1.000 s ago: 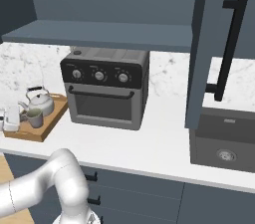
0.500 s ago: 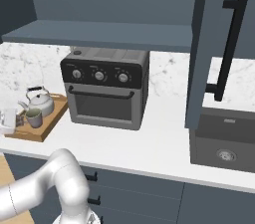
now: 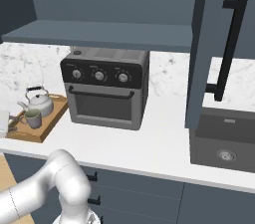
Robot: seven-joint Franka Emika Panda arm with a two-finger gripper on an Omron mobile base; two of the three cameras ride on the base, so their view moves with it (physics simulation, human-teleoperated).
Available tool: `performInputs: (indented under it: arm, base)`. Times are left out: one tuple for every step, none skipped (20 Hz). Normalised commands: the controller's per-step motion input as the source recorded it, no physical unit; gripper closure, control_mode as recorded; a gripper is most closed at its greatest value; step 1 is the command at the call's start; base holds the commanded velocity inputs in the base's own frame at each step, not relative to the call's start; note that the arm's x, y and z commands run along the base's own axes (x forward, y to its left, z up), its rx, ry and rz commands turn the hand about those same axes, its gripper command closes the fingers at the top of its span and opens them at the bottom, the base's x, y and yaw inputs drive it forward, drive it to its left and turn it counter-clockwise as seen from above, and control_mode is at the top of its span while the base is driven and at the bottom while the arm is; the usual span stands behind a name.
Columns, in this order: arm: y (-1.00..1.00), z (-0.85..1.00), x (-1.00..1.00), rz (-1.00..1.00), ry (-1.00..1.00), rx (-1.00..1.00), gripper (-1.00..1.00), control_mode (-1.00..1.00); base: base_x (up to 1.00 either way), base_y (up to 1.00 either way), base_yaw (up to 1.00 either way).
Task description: Pick the kettle from the counter and place it on the tray. Then pick the mug from the cabinet and place it on the tray. Then close the cabinet doors.
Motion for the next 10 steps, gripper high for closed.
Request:
performInputs:
  arm:
    - [0.18,0.31,-0.39,0.0,-0.06,0.0,-1.0,-1.0]
    - [0.18,0.32,-0.32,0.0,-0.05,0.0,-1.0,-1.0]
    - [0.23,0.32,-0.22,0.0,-0.07,0.0,-1.0,-1.0]
    - [0.21,0.32,-0.13,0.0,-0.09,0.0,-1.0,-1.0]
    - [0.17,0.37,-0.12,0.0,-0.12,0.0,-1.0,-1.0]
    - [0.09,0.41,-0.16,0.0,-0.15,0.0,-1.0,-1.0]
    - [0.06,0.43,-0.18,0.0,-0.15,0.0,-1.0,-1.0]
    - [0.06,0.49,-0.27,0.0,-0.19,0.0,-1.0,-1.0]
    - [0.0,0.47,-0.33,0.0,-0.19,0.0,-1.0,-1.0]
    - [0.0,0.45,-0.37,0.0,-0.18,0.0,-1.0,-1.0]
  base:
    - [0.0,0.0,0.0]
    - [0.0,0.0,0.0]
    - [0.0,0.0,0.0]
    - [0.0,0.0,0.0]
    - [0.0,0.0,0.0]
    - [0.0,0.0,0.0]
    - [0.0,0.0,0.0]
    - [0.0,0.0,0.0]
    - [0.0,0.0,0.0]
    - [0.0,0.0,0.0]
